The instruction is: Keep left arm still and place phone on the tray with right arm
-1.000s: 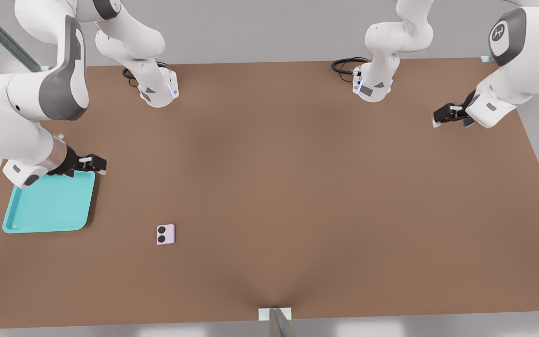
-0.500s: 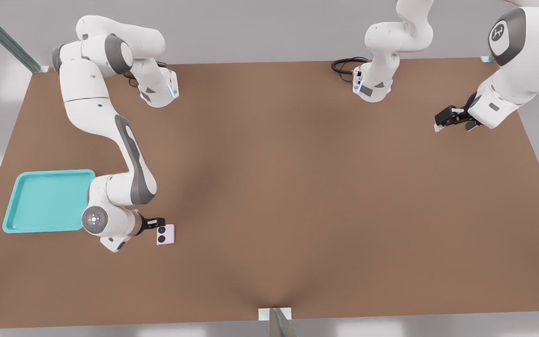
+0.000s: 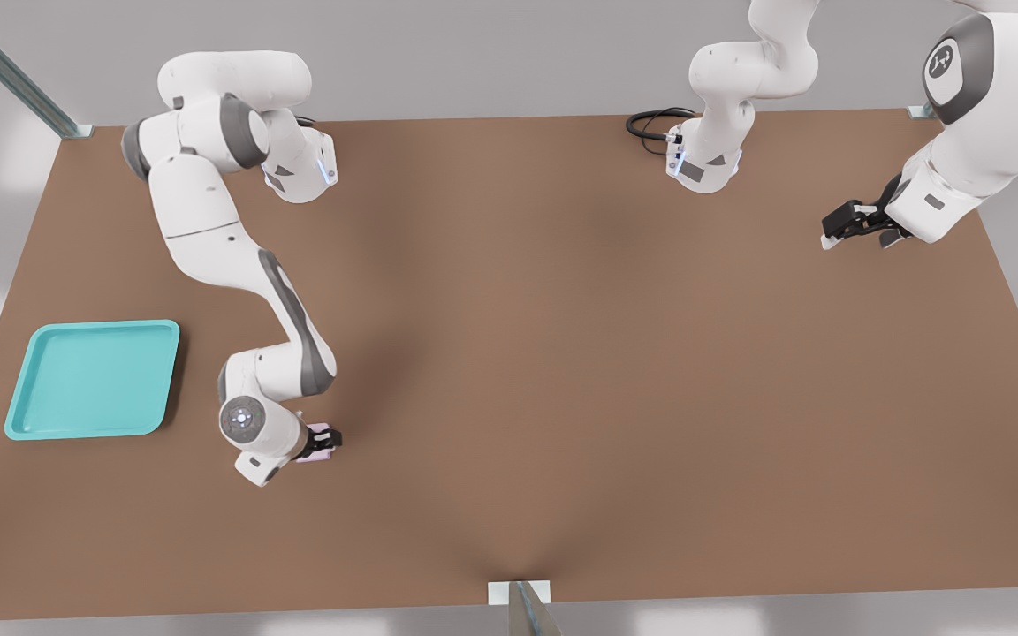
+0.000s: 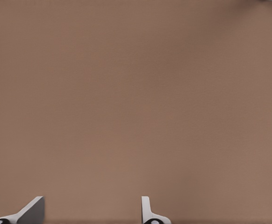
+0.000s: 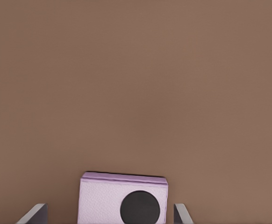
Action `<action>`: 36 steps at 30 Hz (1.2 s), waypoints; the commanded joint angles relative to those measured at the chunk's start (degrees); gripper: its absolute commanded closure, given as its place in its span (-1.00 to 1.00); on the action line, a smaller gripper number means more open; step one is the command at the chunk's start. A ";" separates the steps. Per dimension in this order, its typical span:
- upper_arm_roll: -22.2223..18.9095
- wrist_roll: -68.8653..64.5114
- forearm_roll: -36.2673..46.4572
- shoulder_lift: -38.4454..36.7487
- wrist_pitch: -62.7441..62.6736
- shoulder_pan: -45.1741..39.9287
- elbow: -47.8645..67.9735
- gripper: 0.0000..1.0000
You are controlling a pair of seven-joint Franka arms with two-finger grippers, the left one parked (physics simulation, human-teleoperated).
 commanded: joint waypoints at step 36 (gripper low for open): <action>1.49 -6.55 -0.91 -18.13 1.48 -11.56 -19.14 -0.51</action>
